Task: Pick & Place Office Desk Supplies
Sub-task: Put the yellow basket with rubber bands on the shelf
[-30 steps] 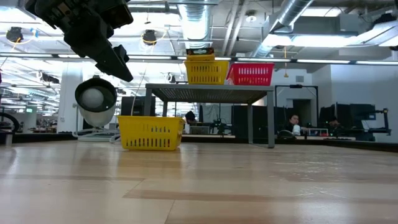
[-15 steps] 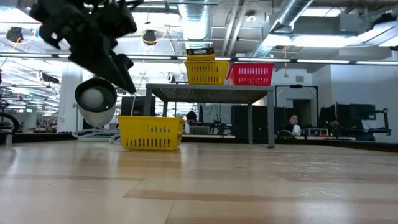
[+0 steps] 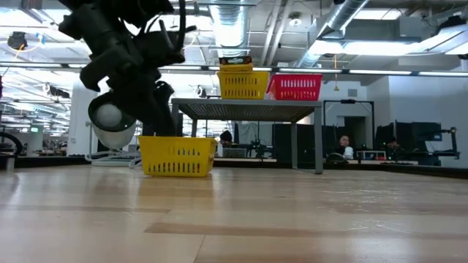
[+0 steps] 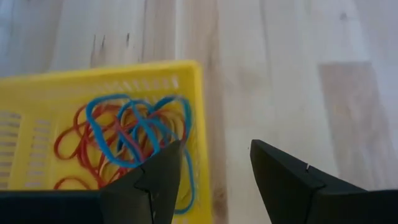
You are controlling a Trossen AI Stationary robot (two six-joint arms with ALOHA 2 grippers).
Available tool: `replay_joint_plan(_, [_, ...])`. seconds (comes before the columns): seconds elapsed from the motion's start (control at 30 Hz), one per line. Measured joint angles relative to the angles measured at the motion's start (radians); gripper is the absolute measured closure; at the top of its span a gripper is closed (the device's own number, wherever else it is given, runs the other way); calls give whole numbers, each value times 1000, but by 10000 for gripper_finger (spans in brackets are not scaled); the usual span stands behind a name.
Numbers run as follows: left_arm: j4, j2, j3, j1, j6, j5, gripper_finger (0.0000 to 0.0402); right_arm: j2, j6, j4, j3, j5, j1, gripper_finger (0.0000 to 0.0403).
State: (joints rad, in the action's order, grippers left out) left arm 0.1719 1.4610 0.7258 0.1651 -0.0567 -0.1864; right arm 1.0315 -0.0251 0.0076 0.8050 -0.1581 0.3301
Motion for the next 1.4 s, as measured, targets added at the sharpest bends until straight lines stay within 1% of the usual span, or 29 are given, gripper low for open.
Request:
replay_joint_plan(0.3, [78,1,0,-20,-32,0,215,22,29,191,-122,-30,71,194])
replay_joint_plan(0.43, [89,1,0,-20,-34,0,215,22,28,218,-133,-30,85,194])
replay_joint_plan(0.77, [90,1,0,-20,-34,0,217,22,26,219,-135,-30,86,194])
replay_joint_plan(1.1, [71,64,-1,-22,-34,14,267,22,26,216,-135,-30,86,194])
replay_joint_plan(1.4, [54,67,-1,-22,-30,17,309,22,26,214,-135,-30,86,194])
